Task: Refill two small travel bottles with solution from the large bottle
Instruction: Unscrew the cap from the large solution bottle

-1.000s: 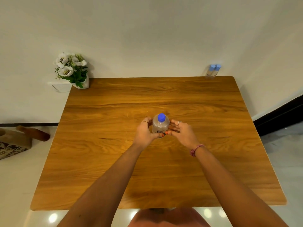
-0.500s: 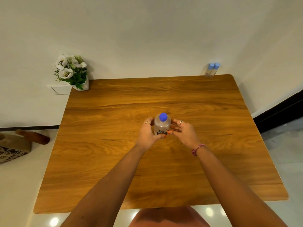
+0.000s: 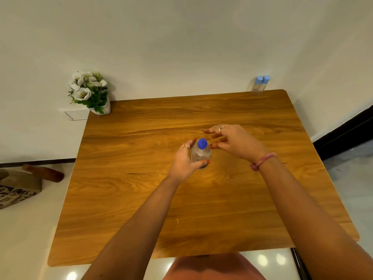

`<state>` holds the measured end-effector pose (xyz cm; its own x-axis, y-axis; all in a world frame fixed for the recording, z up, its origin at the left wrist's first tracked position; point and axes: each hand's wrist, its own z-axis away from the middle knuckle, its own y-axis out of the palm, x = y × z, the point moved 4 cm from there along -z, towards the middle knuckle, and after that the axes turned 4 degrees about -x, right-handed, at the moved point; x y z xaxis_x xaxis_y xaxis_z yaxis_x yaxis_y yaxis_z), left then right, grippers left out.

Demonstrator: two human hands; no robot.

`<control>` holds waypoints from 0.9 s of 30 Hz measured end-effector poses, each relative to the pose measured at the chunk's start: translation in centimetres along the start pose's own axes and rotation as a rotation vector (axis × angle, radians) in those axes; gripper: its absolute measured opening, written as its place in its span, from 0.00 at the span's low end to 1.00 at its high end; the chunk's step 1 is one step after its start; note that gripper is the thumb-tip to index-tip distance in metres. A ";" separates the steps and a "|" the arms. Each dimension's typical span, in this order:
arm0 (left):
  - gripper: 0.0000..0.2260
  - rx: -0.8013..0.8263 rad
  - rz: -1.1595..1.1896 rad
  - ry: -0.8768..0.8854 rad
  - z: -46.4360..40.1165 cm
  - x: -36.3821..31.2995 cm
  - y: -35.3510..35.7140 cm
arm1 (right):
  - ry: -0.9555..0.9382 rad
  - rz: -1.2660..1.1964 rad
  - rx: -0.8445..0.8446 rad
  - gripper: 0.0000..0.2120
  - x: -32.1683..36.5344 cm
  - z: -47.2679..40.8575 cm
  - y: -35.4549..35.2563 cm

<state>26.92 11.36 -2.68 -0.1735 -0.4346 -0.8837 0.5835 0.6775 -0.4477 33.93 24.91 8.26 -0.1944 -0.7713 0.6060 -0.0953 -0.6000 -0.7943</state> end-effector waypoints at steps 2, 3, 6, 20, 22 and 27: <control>0.39 0.003 0.014 -0.014 -0.1 0.1 0.0 | -0.107 0.163 0.081 0.22 1.2 -0.8 0.1; 0.37 0.002 0.013 -0.016 -0.2 0.2 0.0 | -0.151 0.237 0.114 0.22 1.6 -1.1 0.3; 0.34 0.006 0.003 -0.016 -0.3 0.2 -0.1 | -0.239 0.456 0.188 0.18 2.2 -1.7 1.4; 0.38 -0.017 -0.003 -0.054 -0.4 0.1 -0.4 | -0.015 0.423 0.154 0.25 1.7 -2.0 2.0; 0.38 -0.012 0.008 -0.067 -0.4 0.0 -0.5 | -0.026 0.388 0.227 0.31 2.1 -2.2 1.8; 0.36 0.005 0.058 -0.076 -0.4 0.0 -0.5 | -0.206 0.585 0.208 0.13 3.2 -2.0 2.3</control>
<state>26.37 11.26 -2.47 -0.0788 -0.4386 -0.8952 0.5951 0.6998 -0.3952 31.11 21.53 8.26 0.0359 -0.9955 0.0881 0.1648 -0.0811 -0.9830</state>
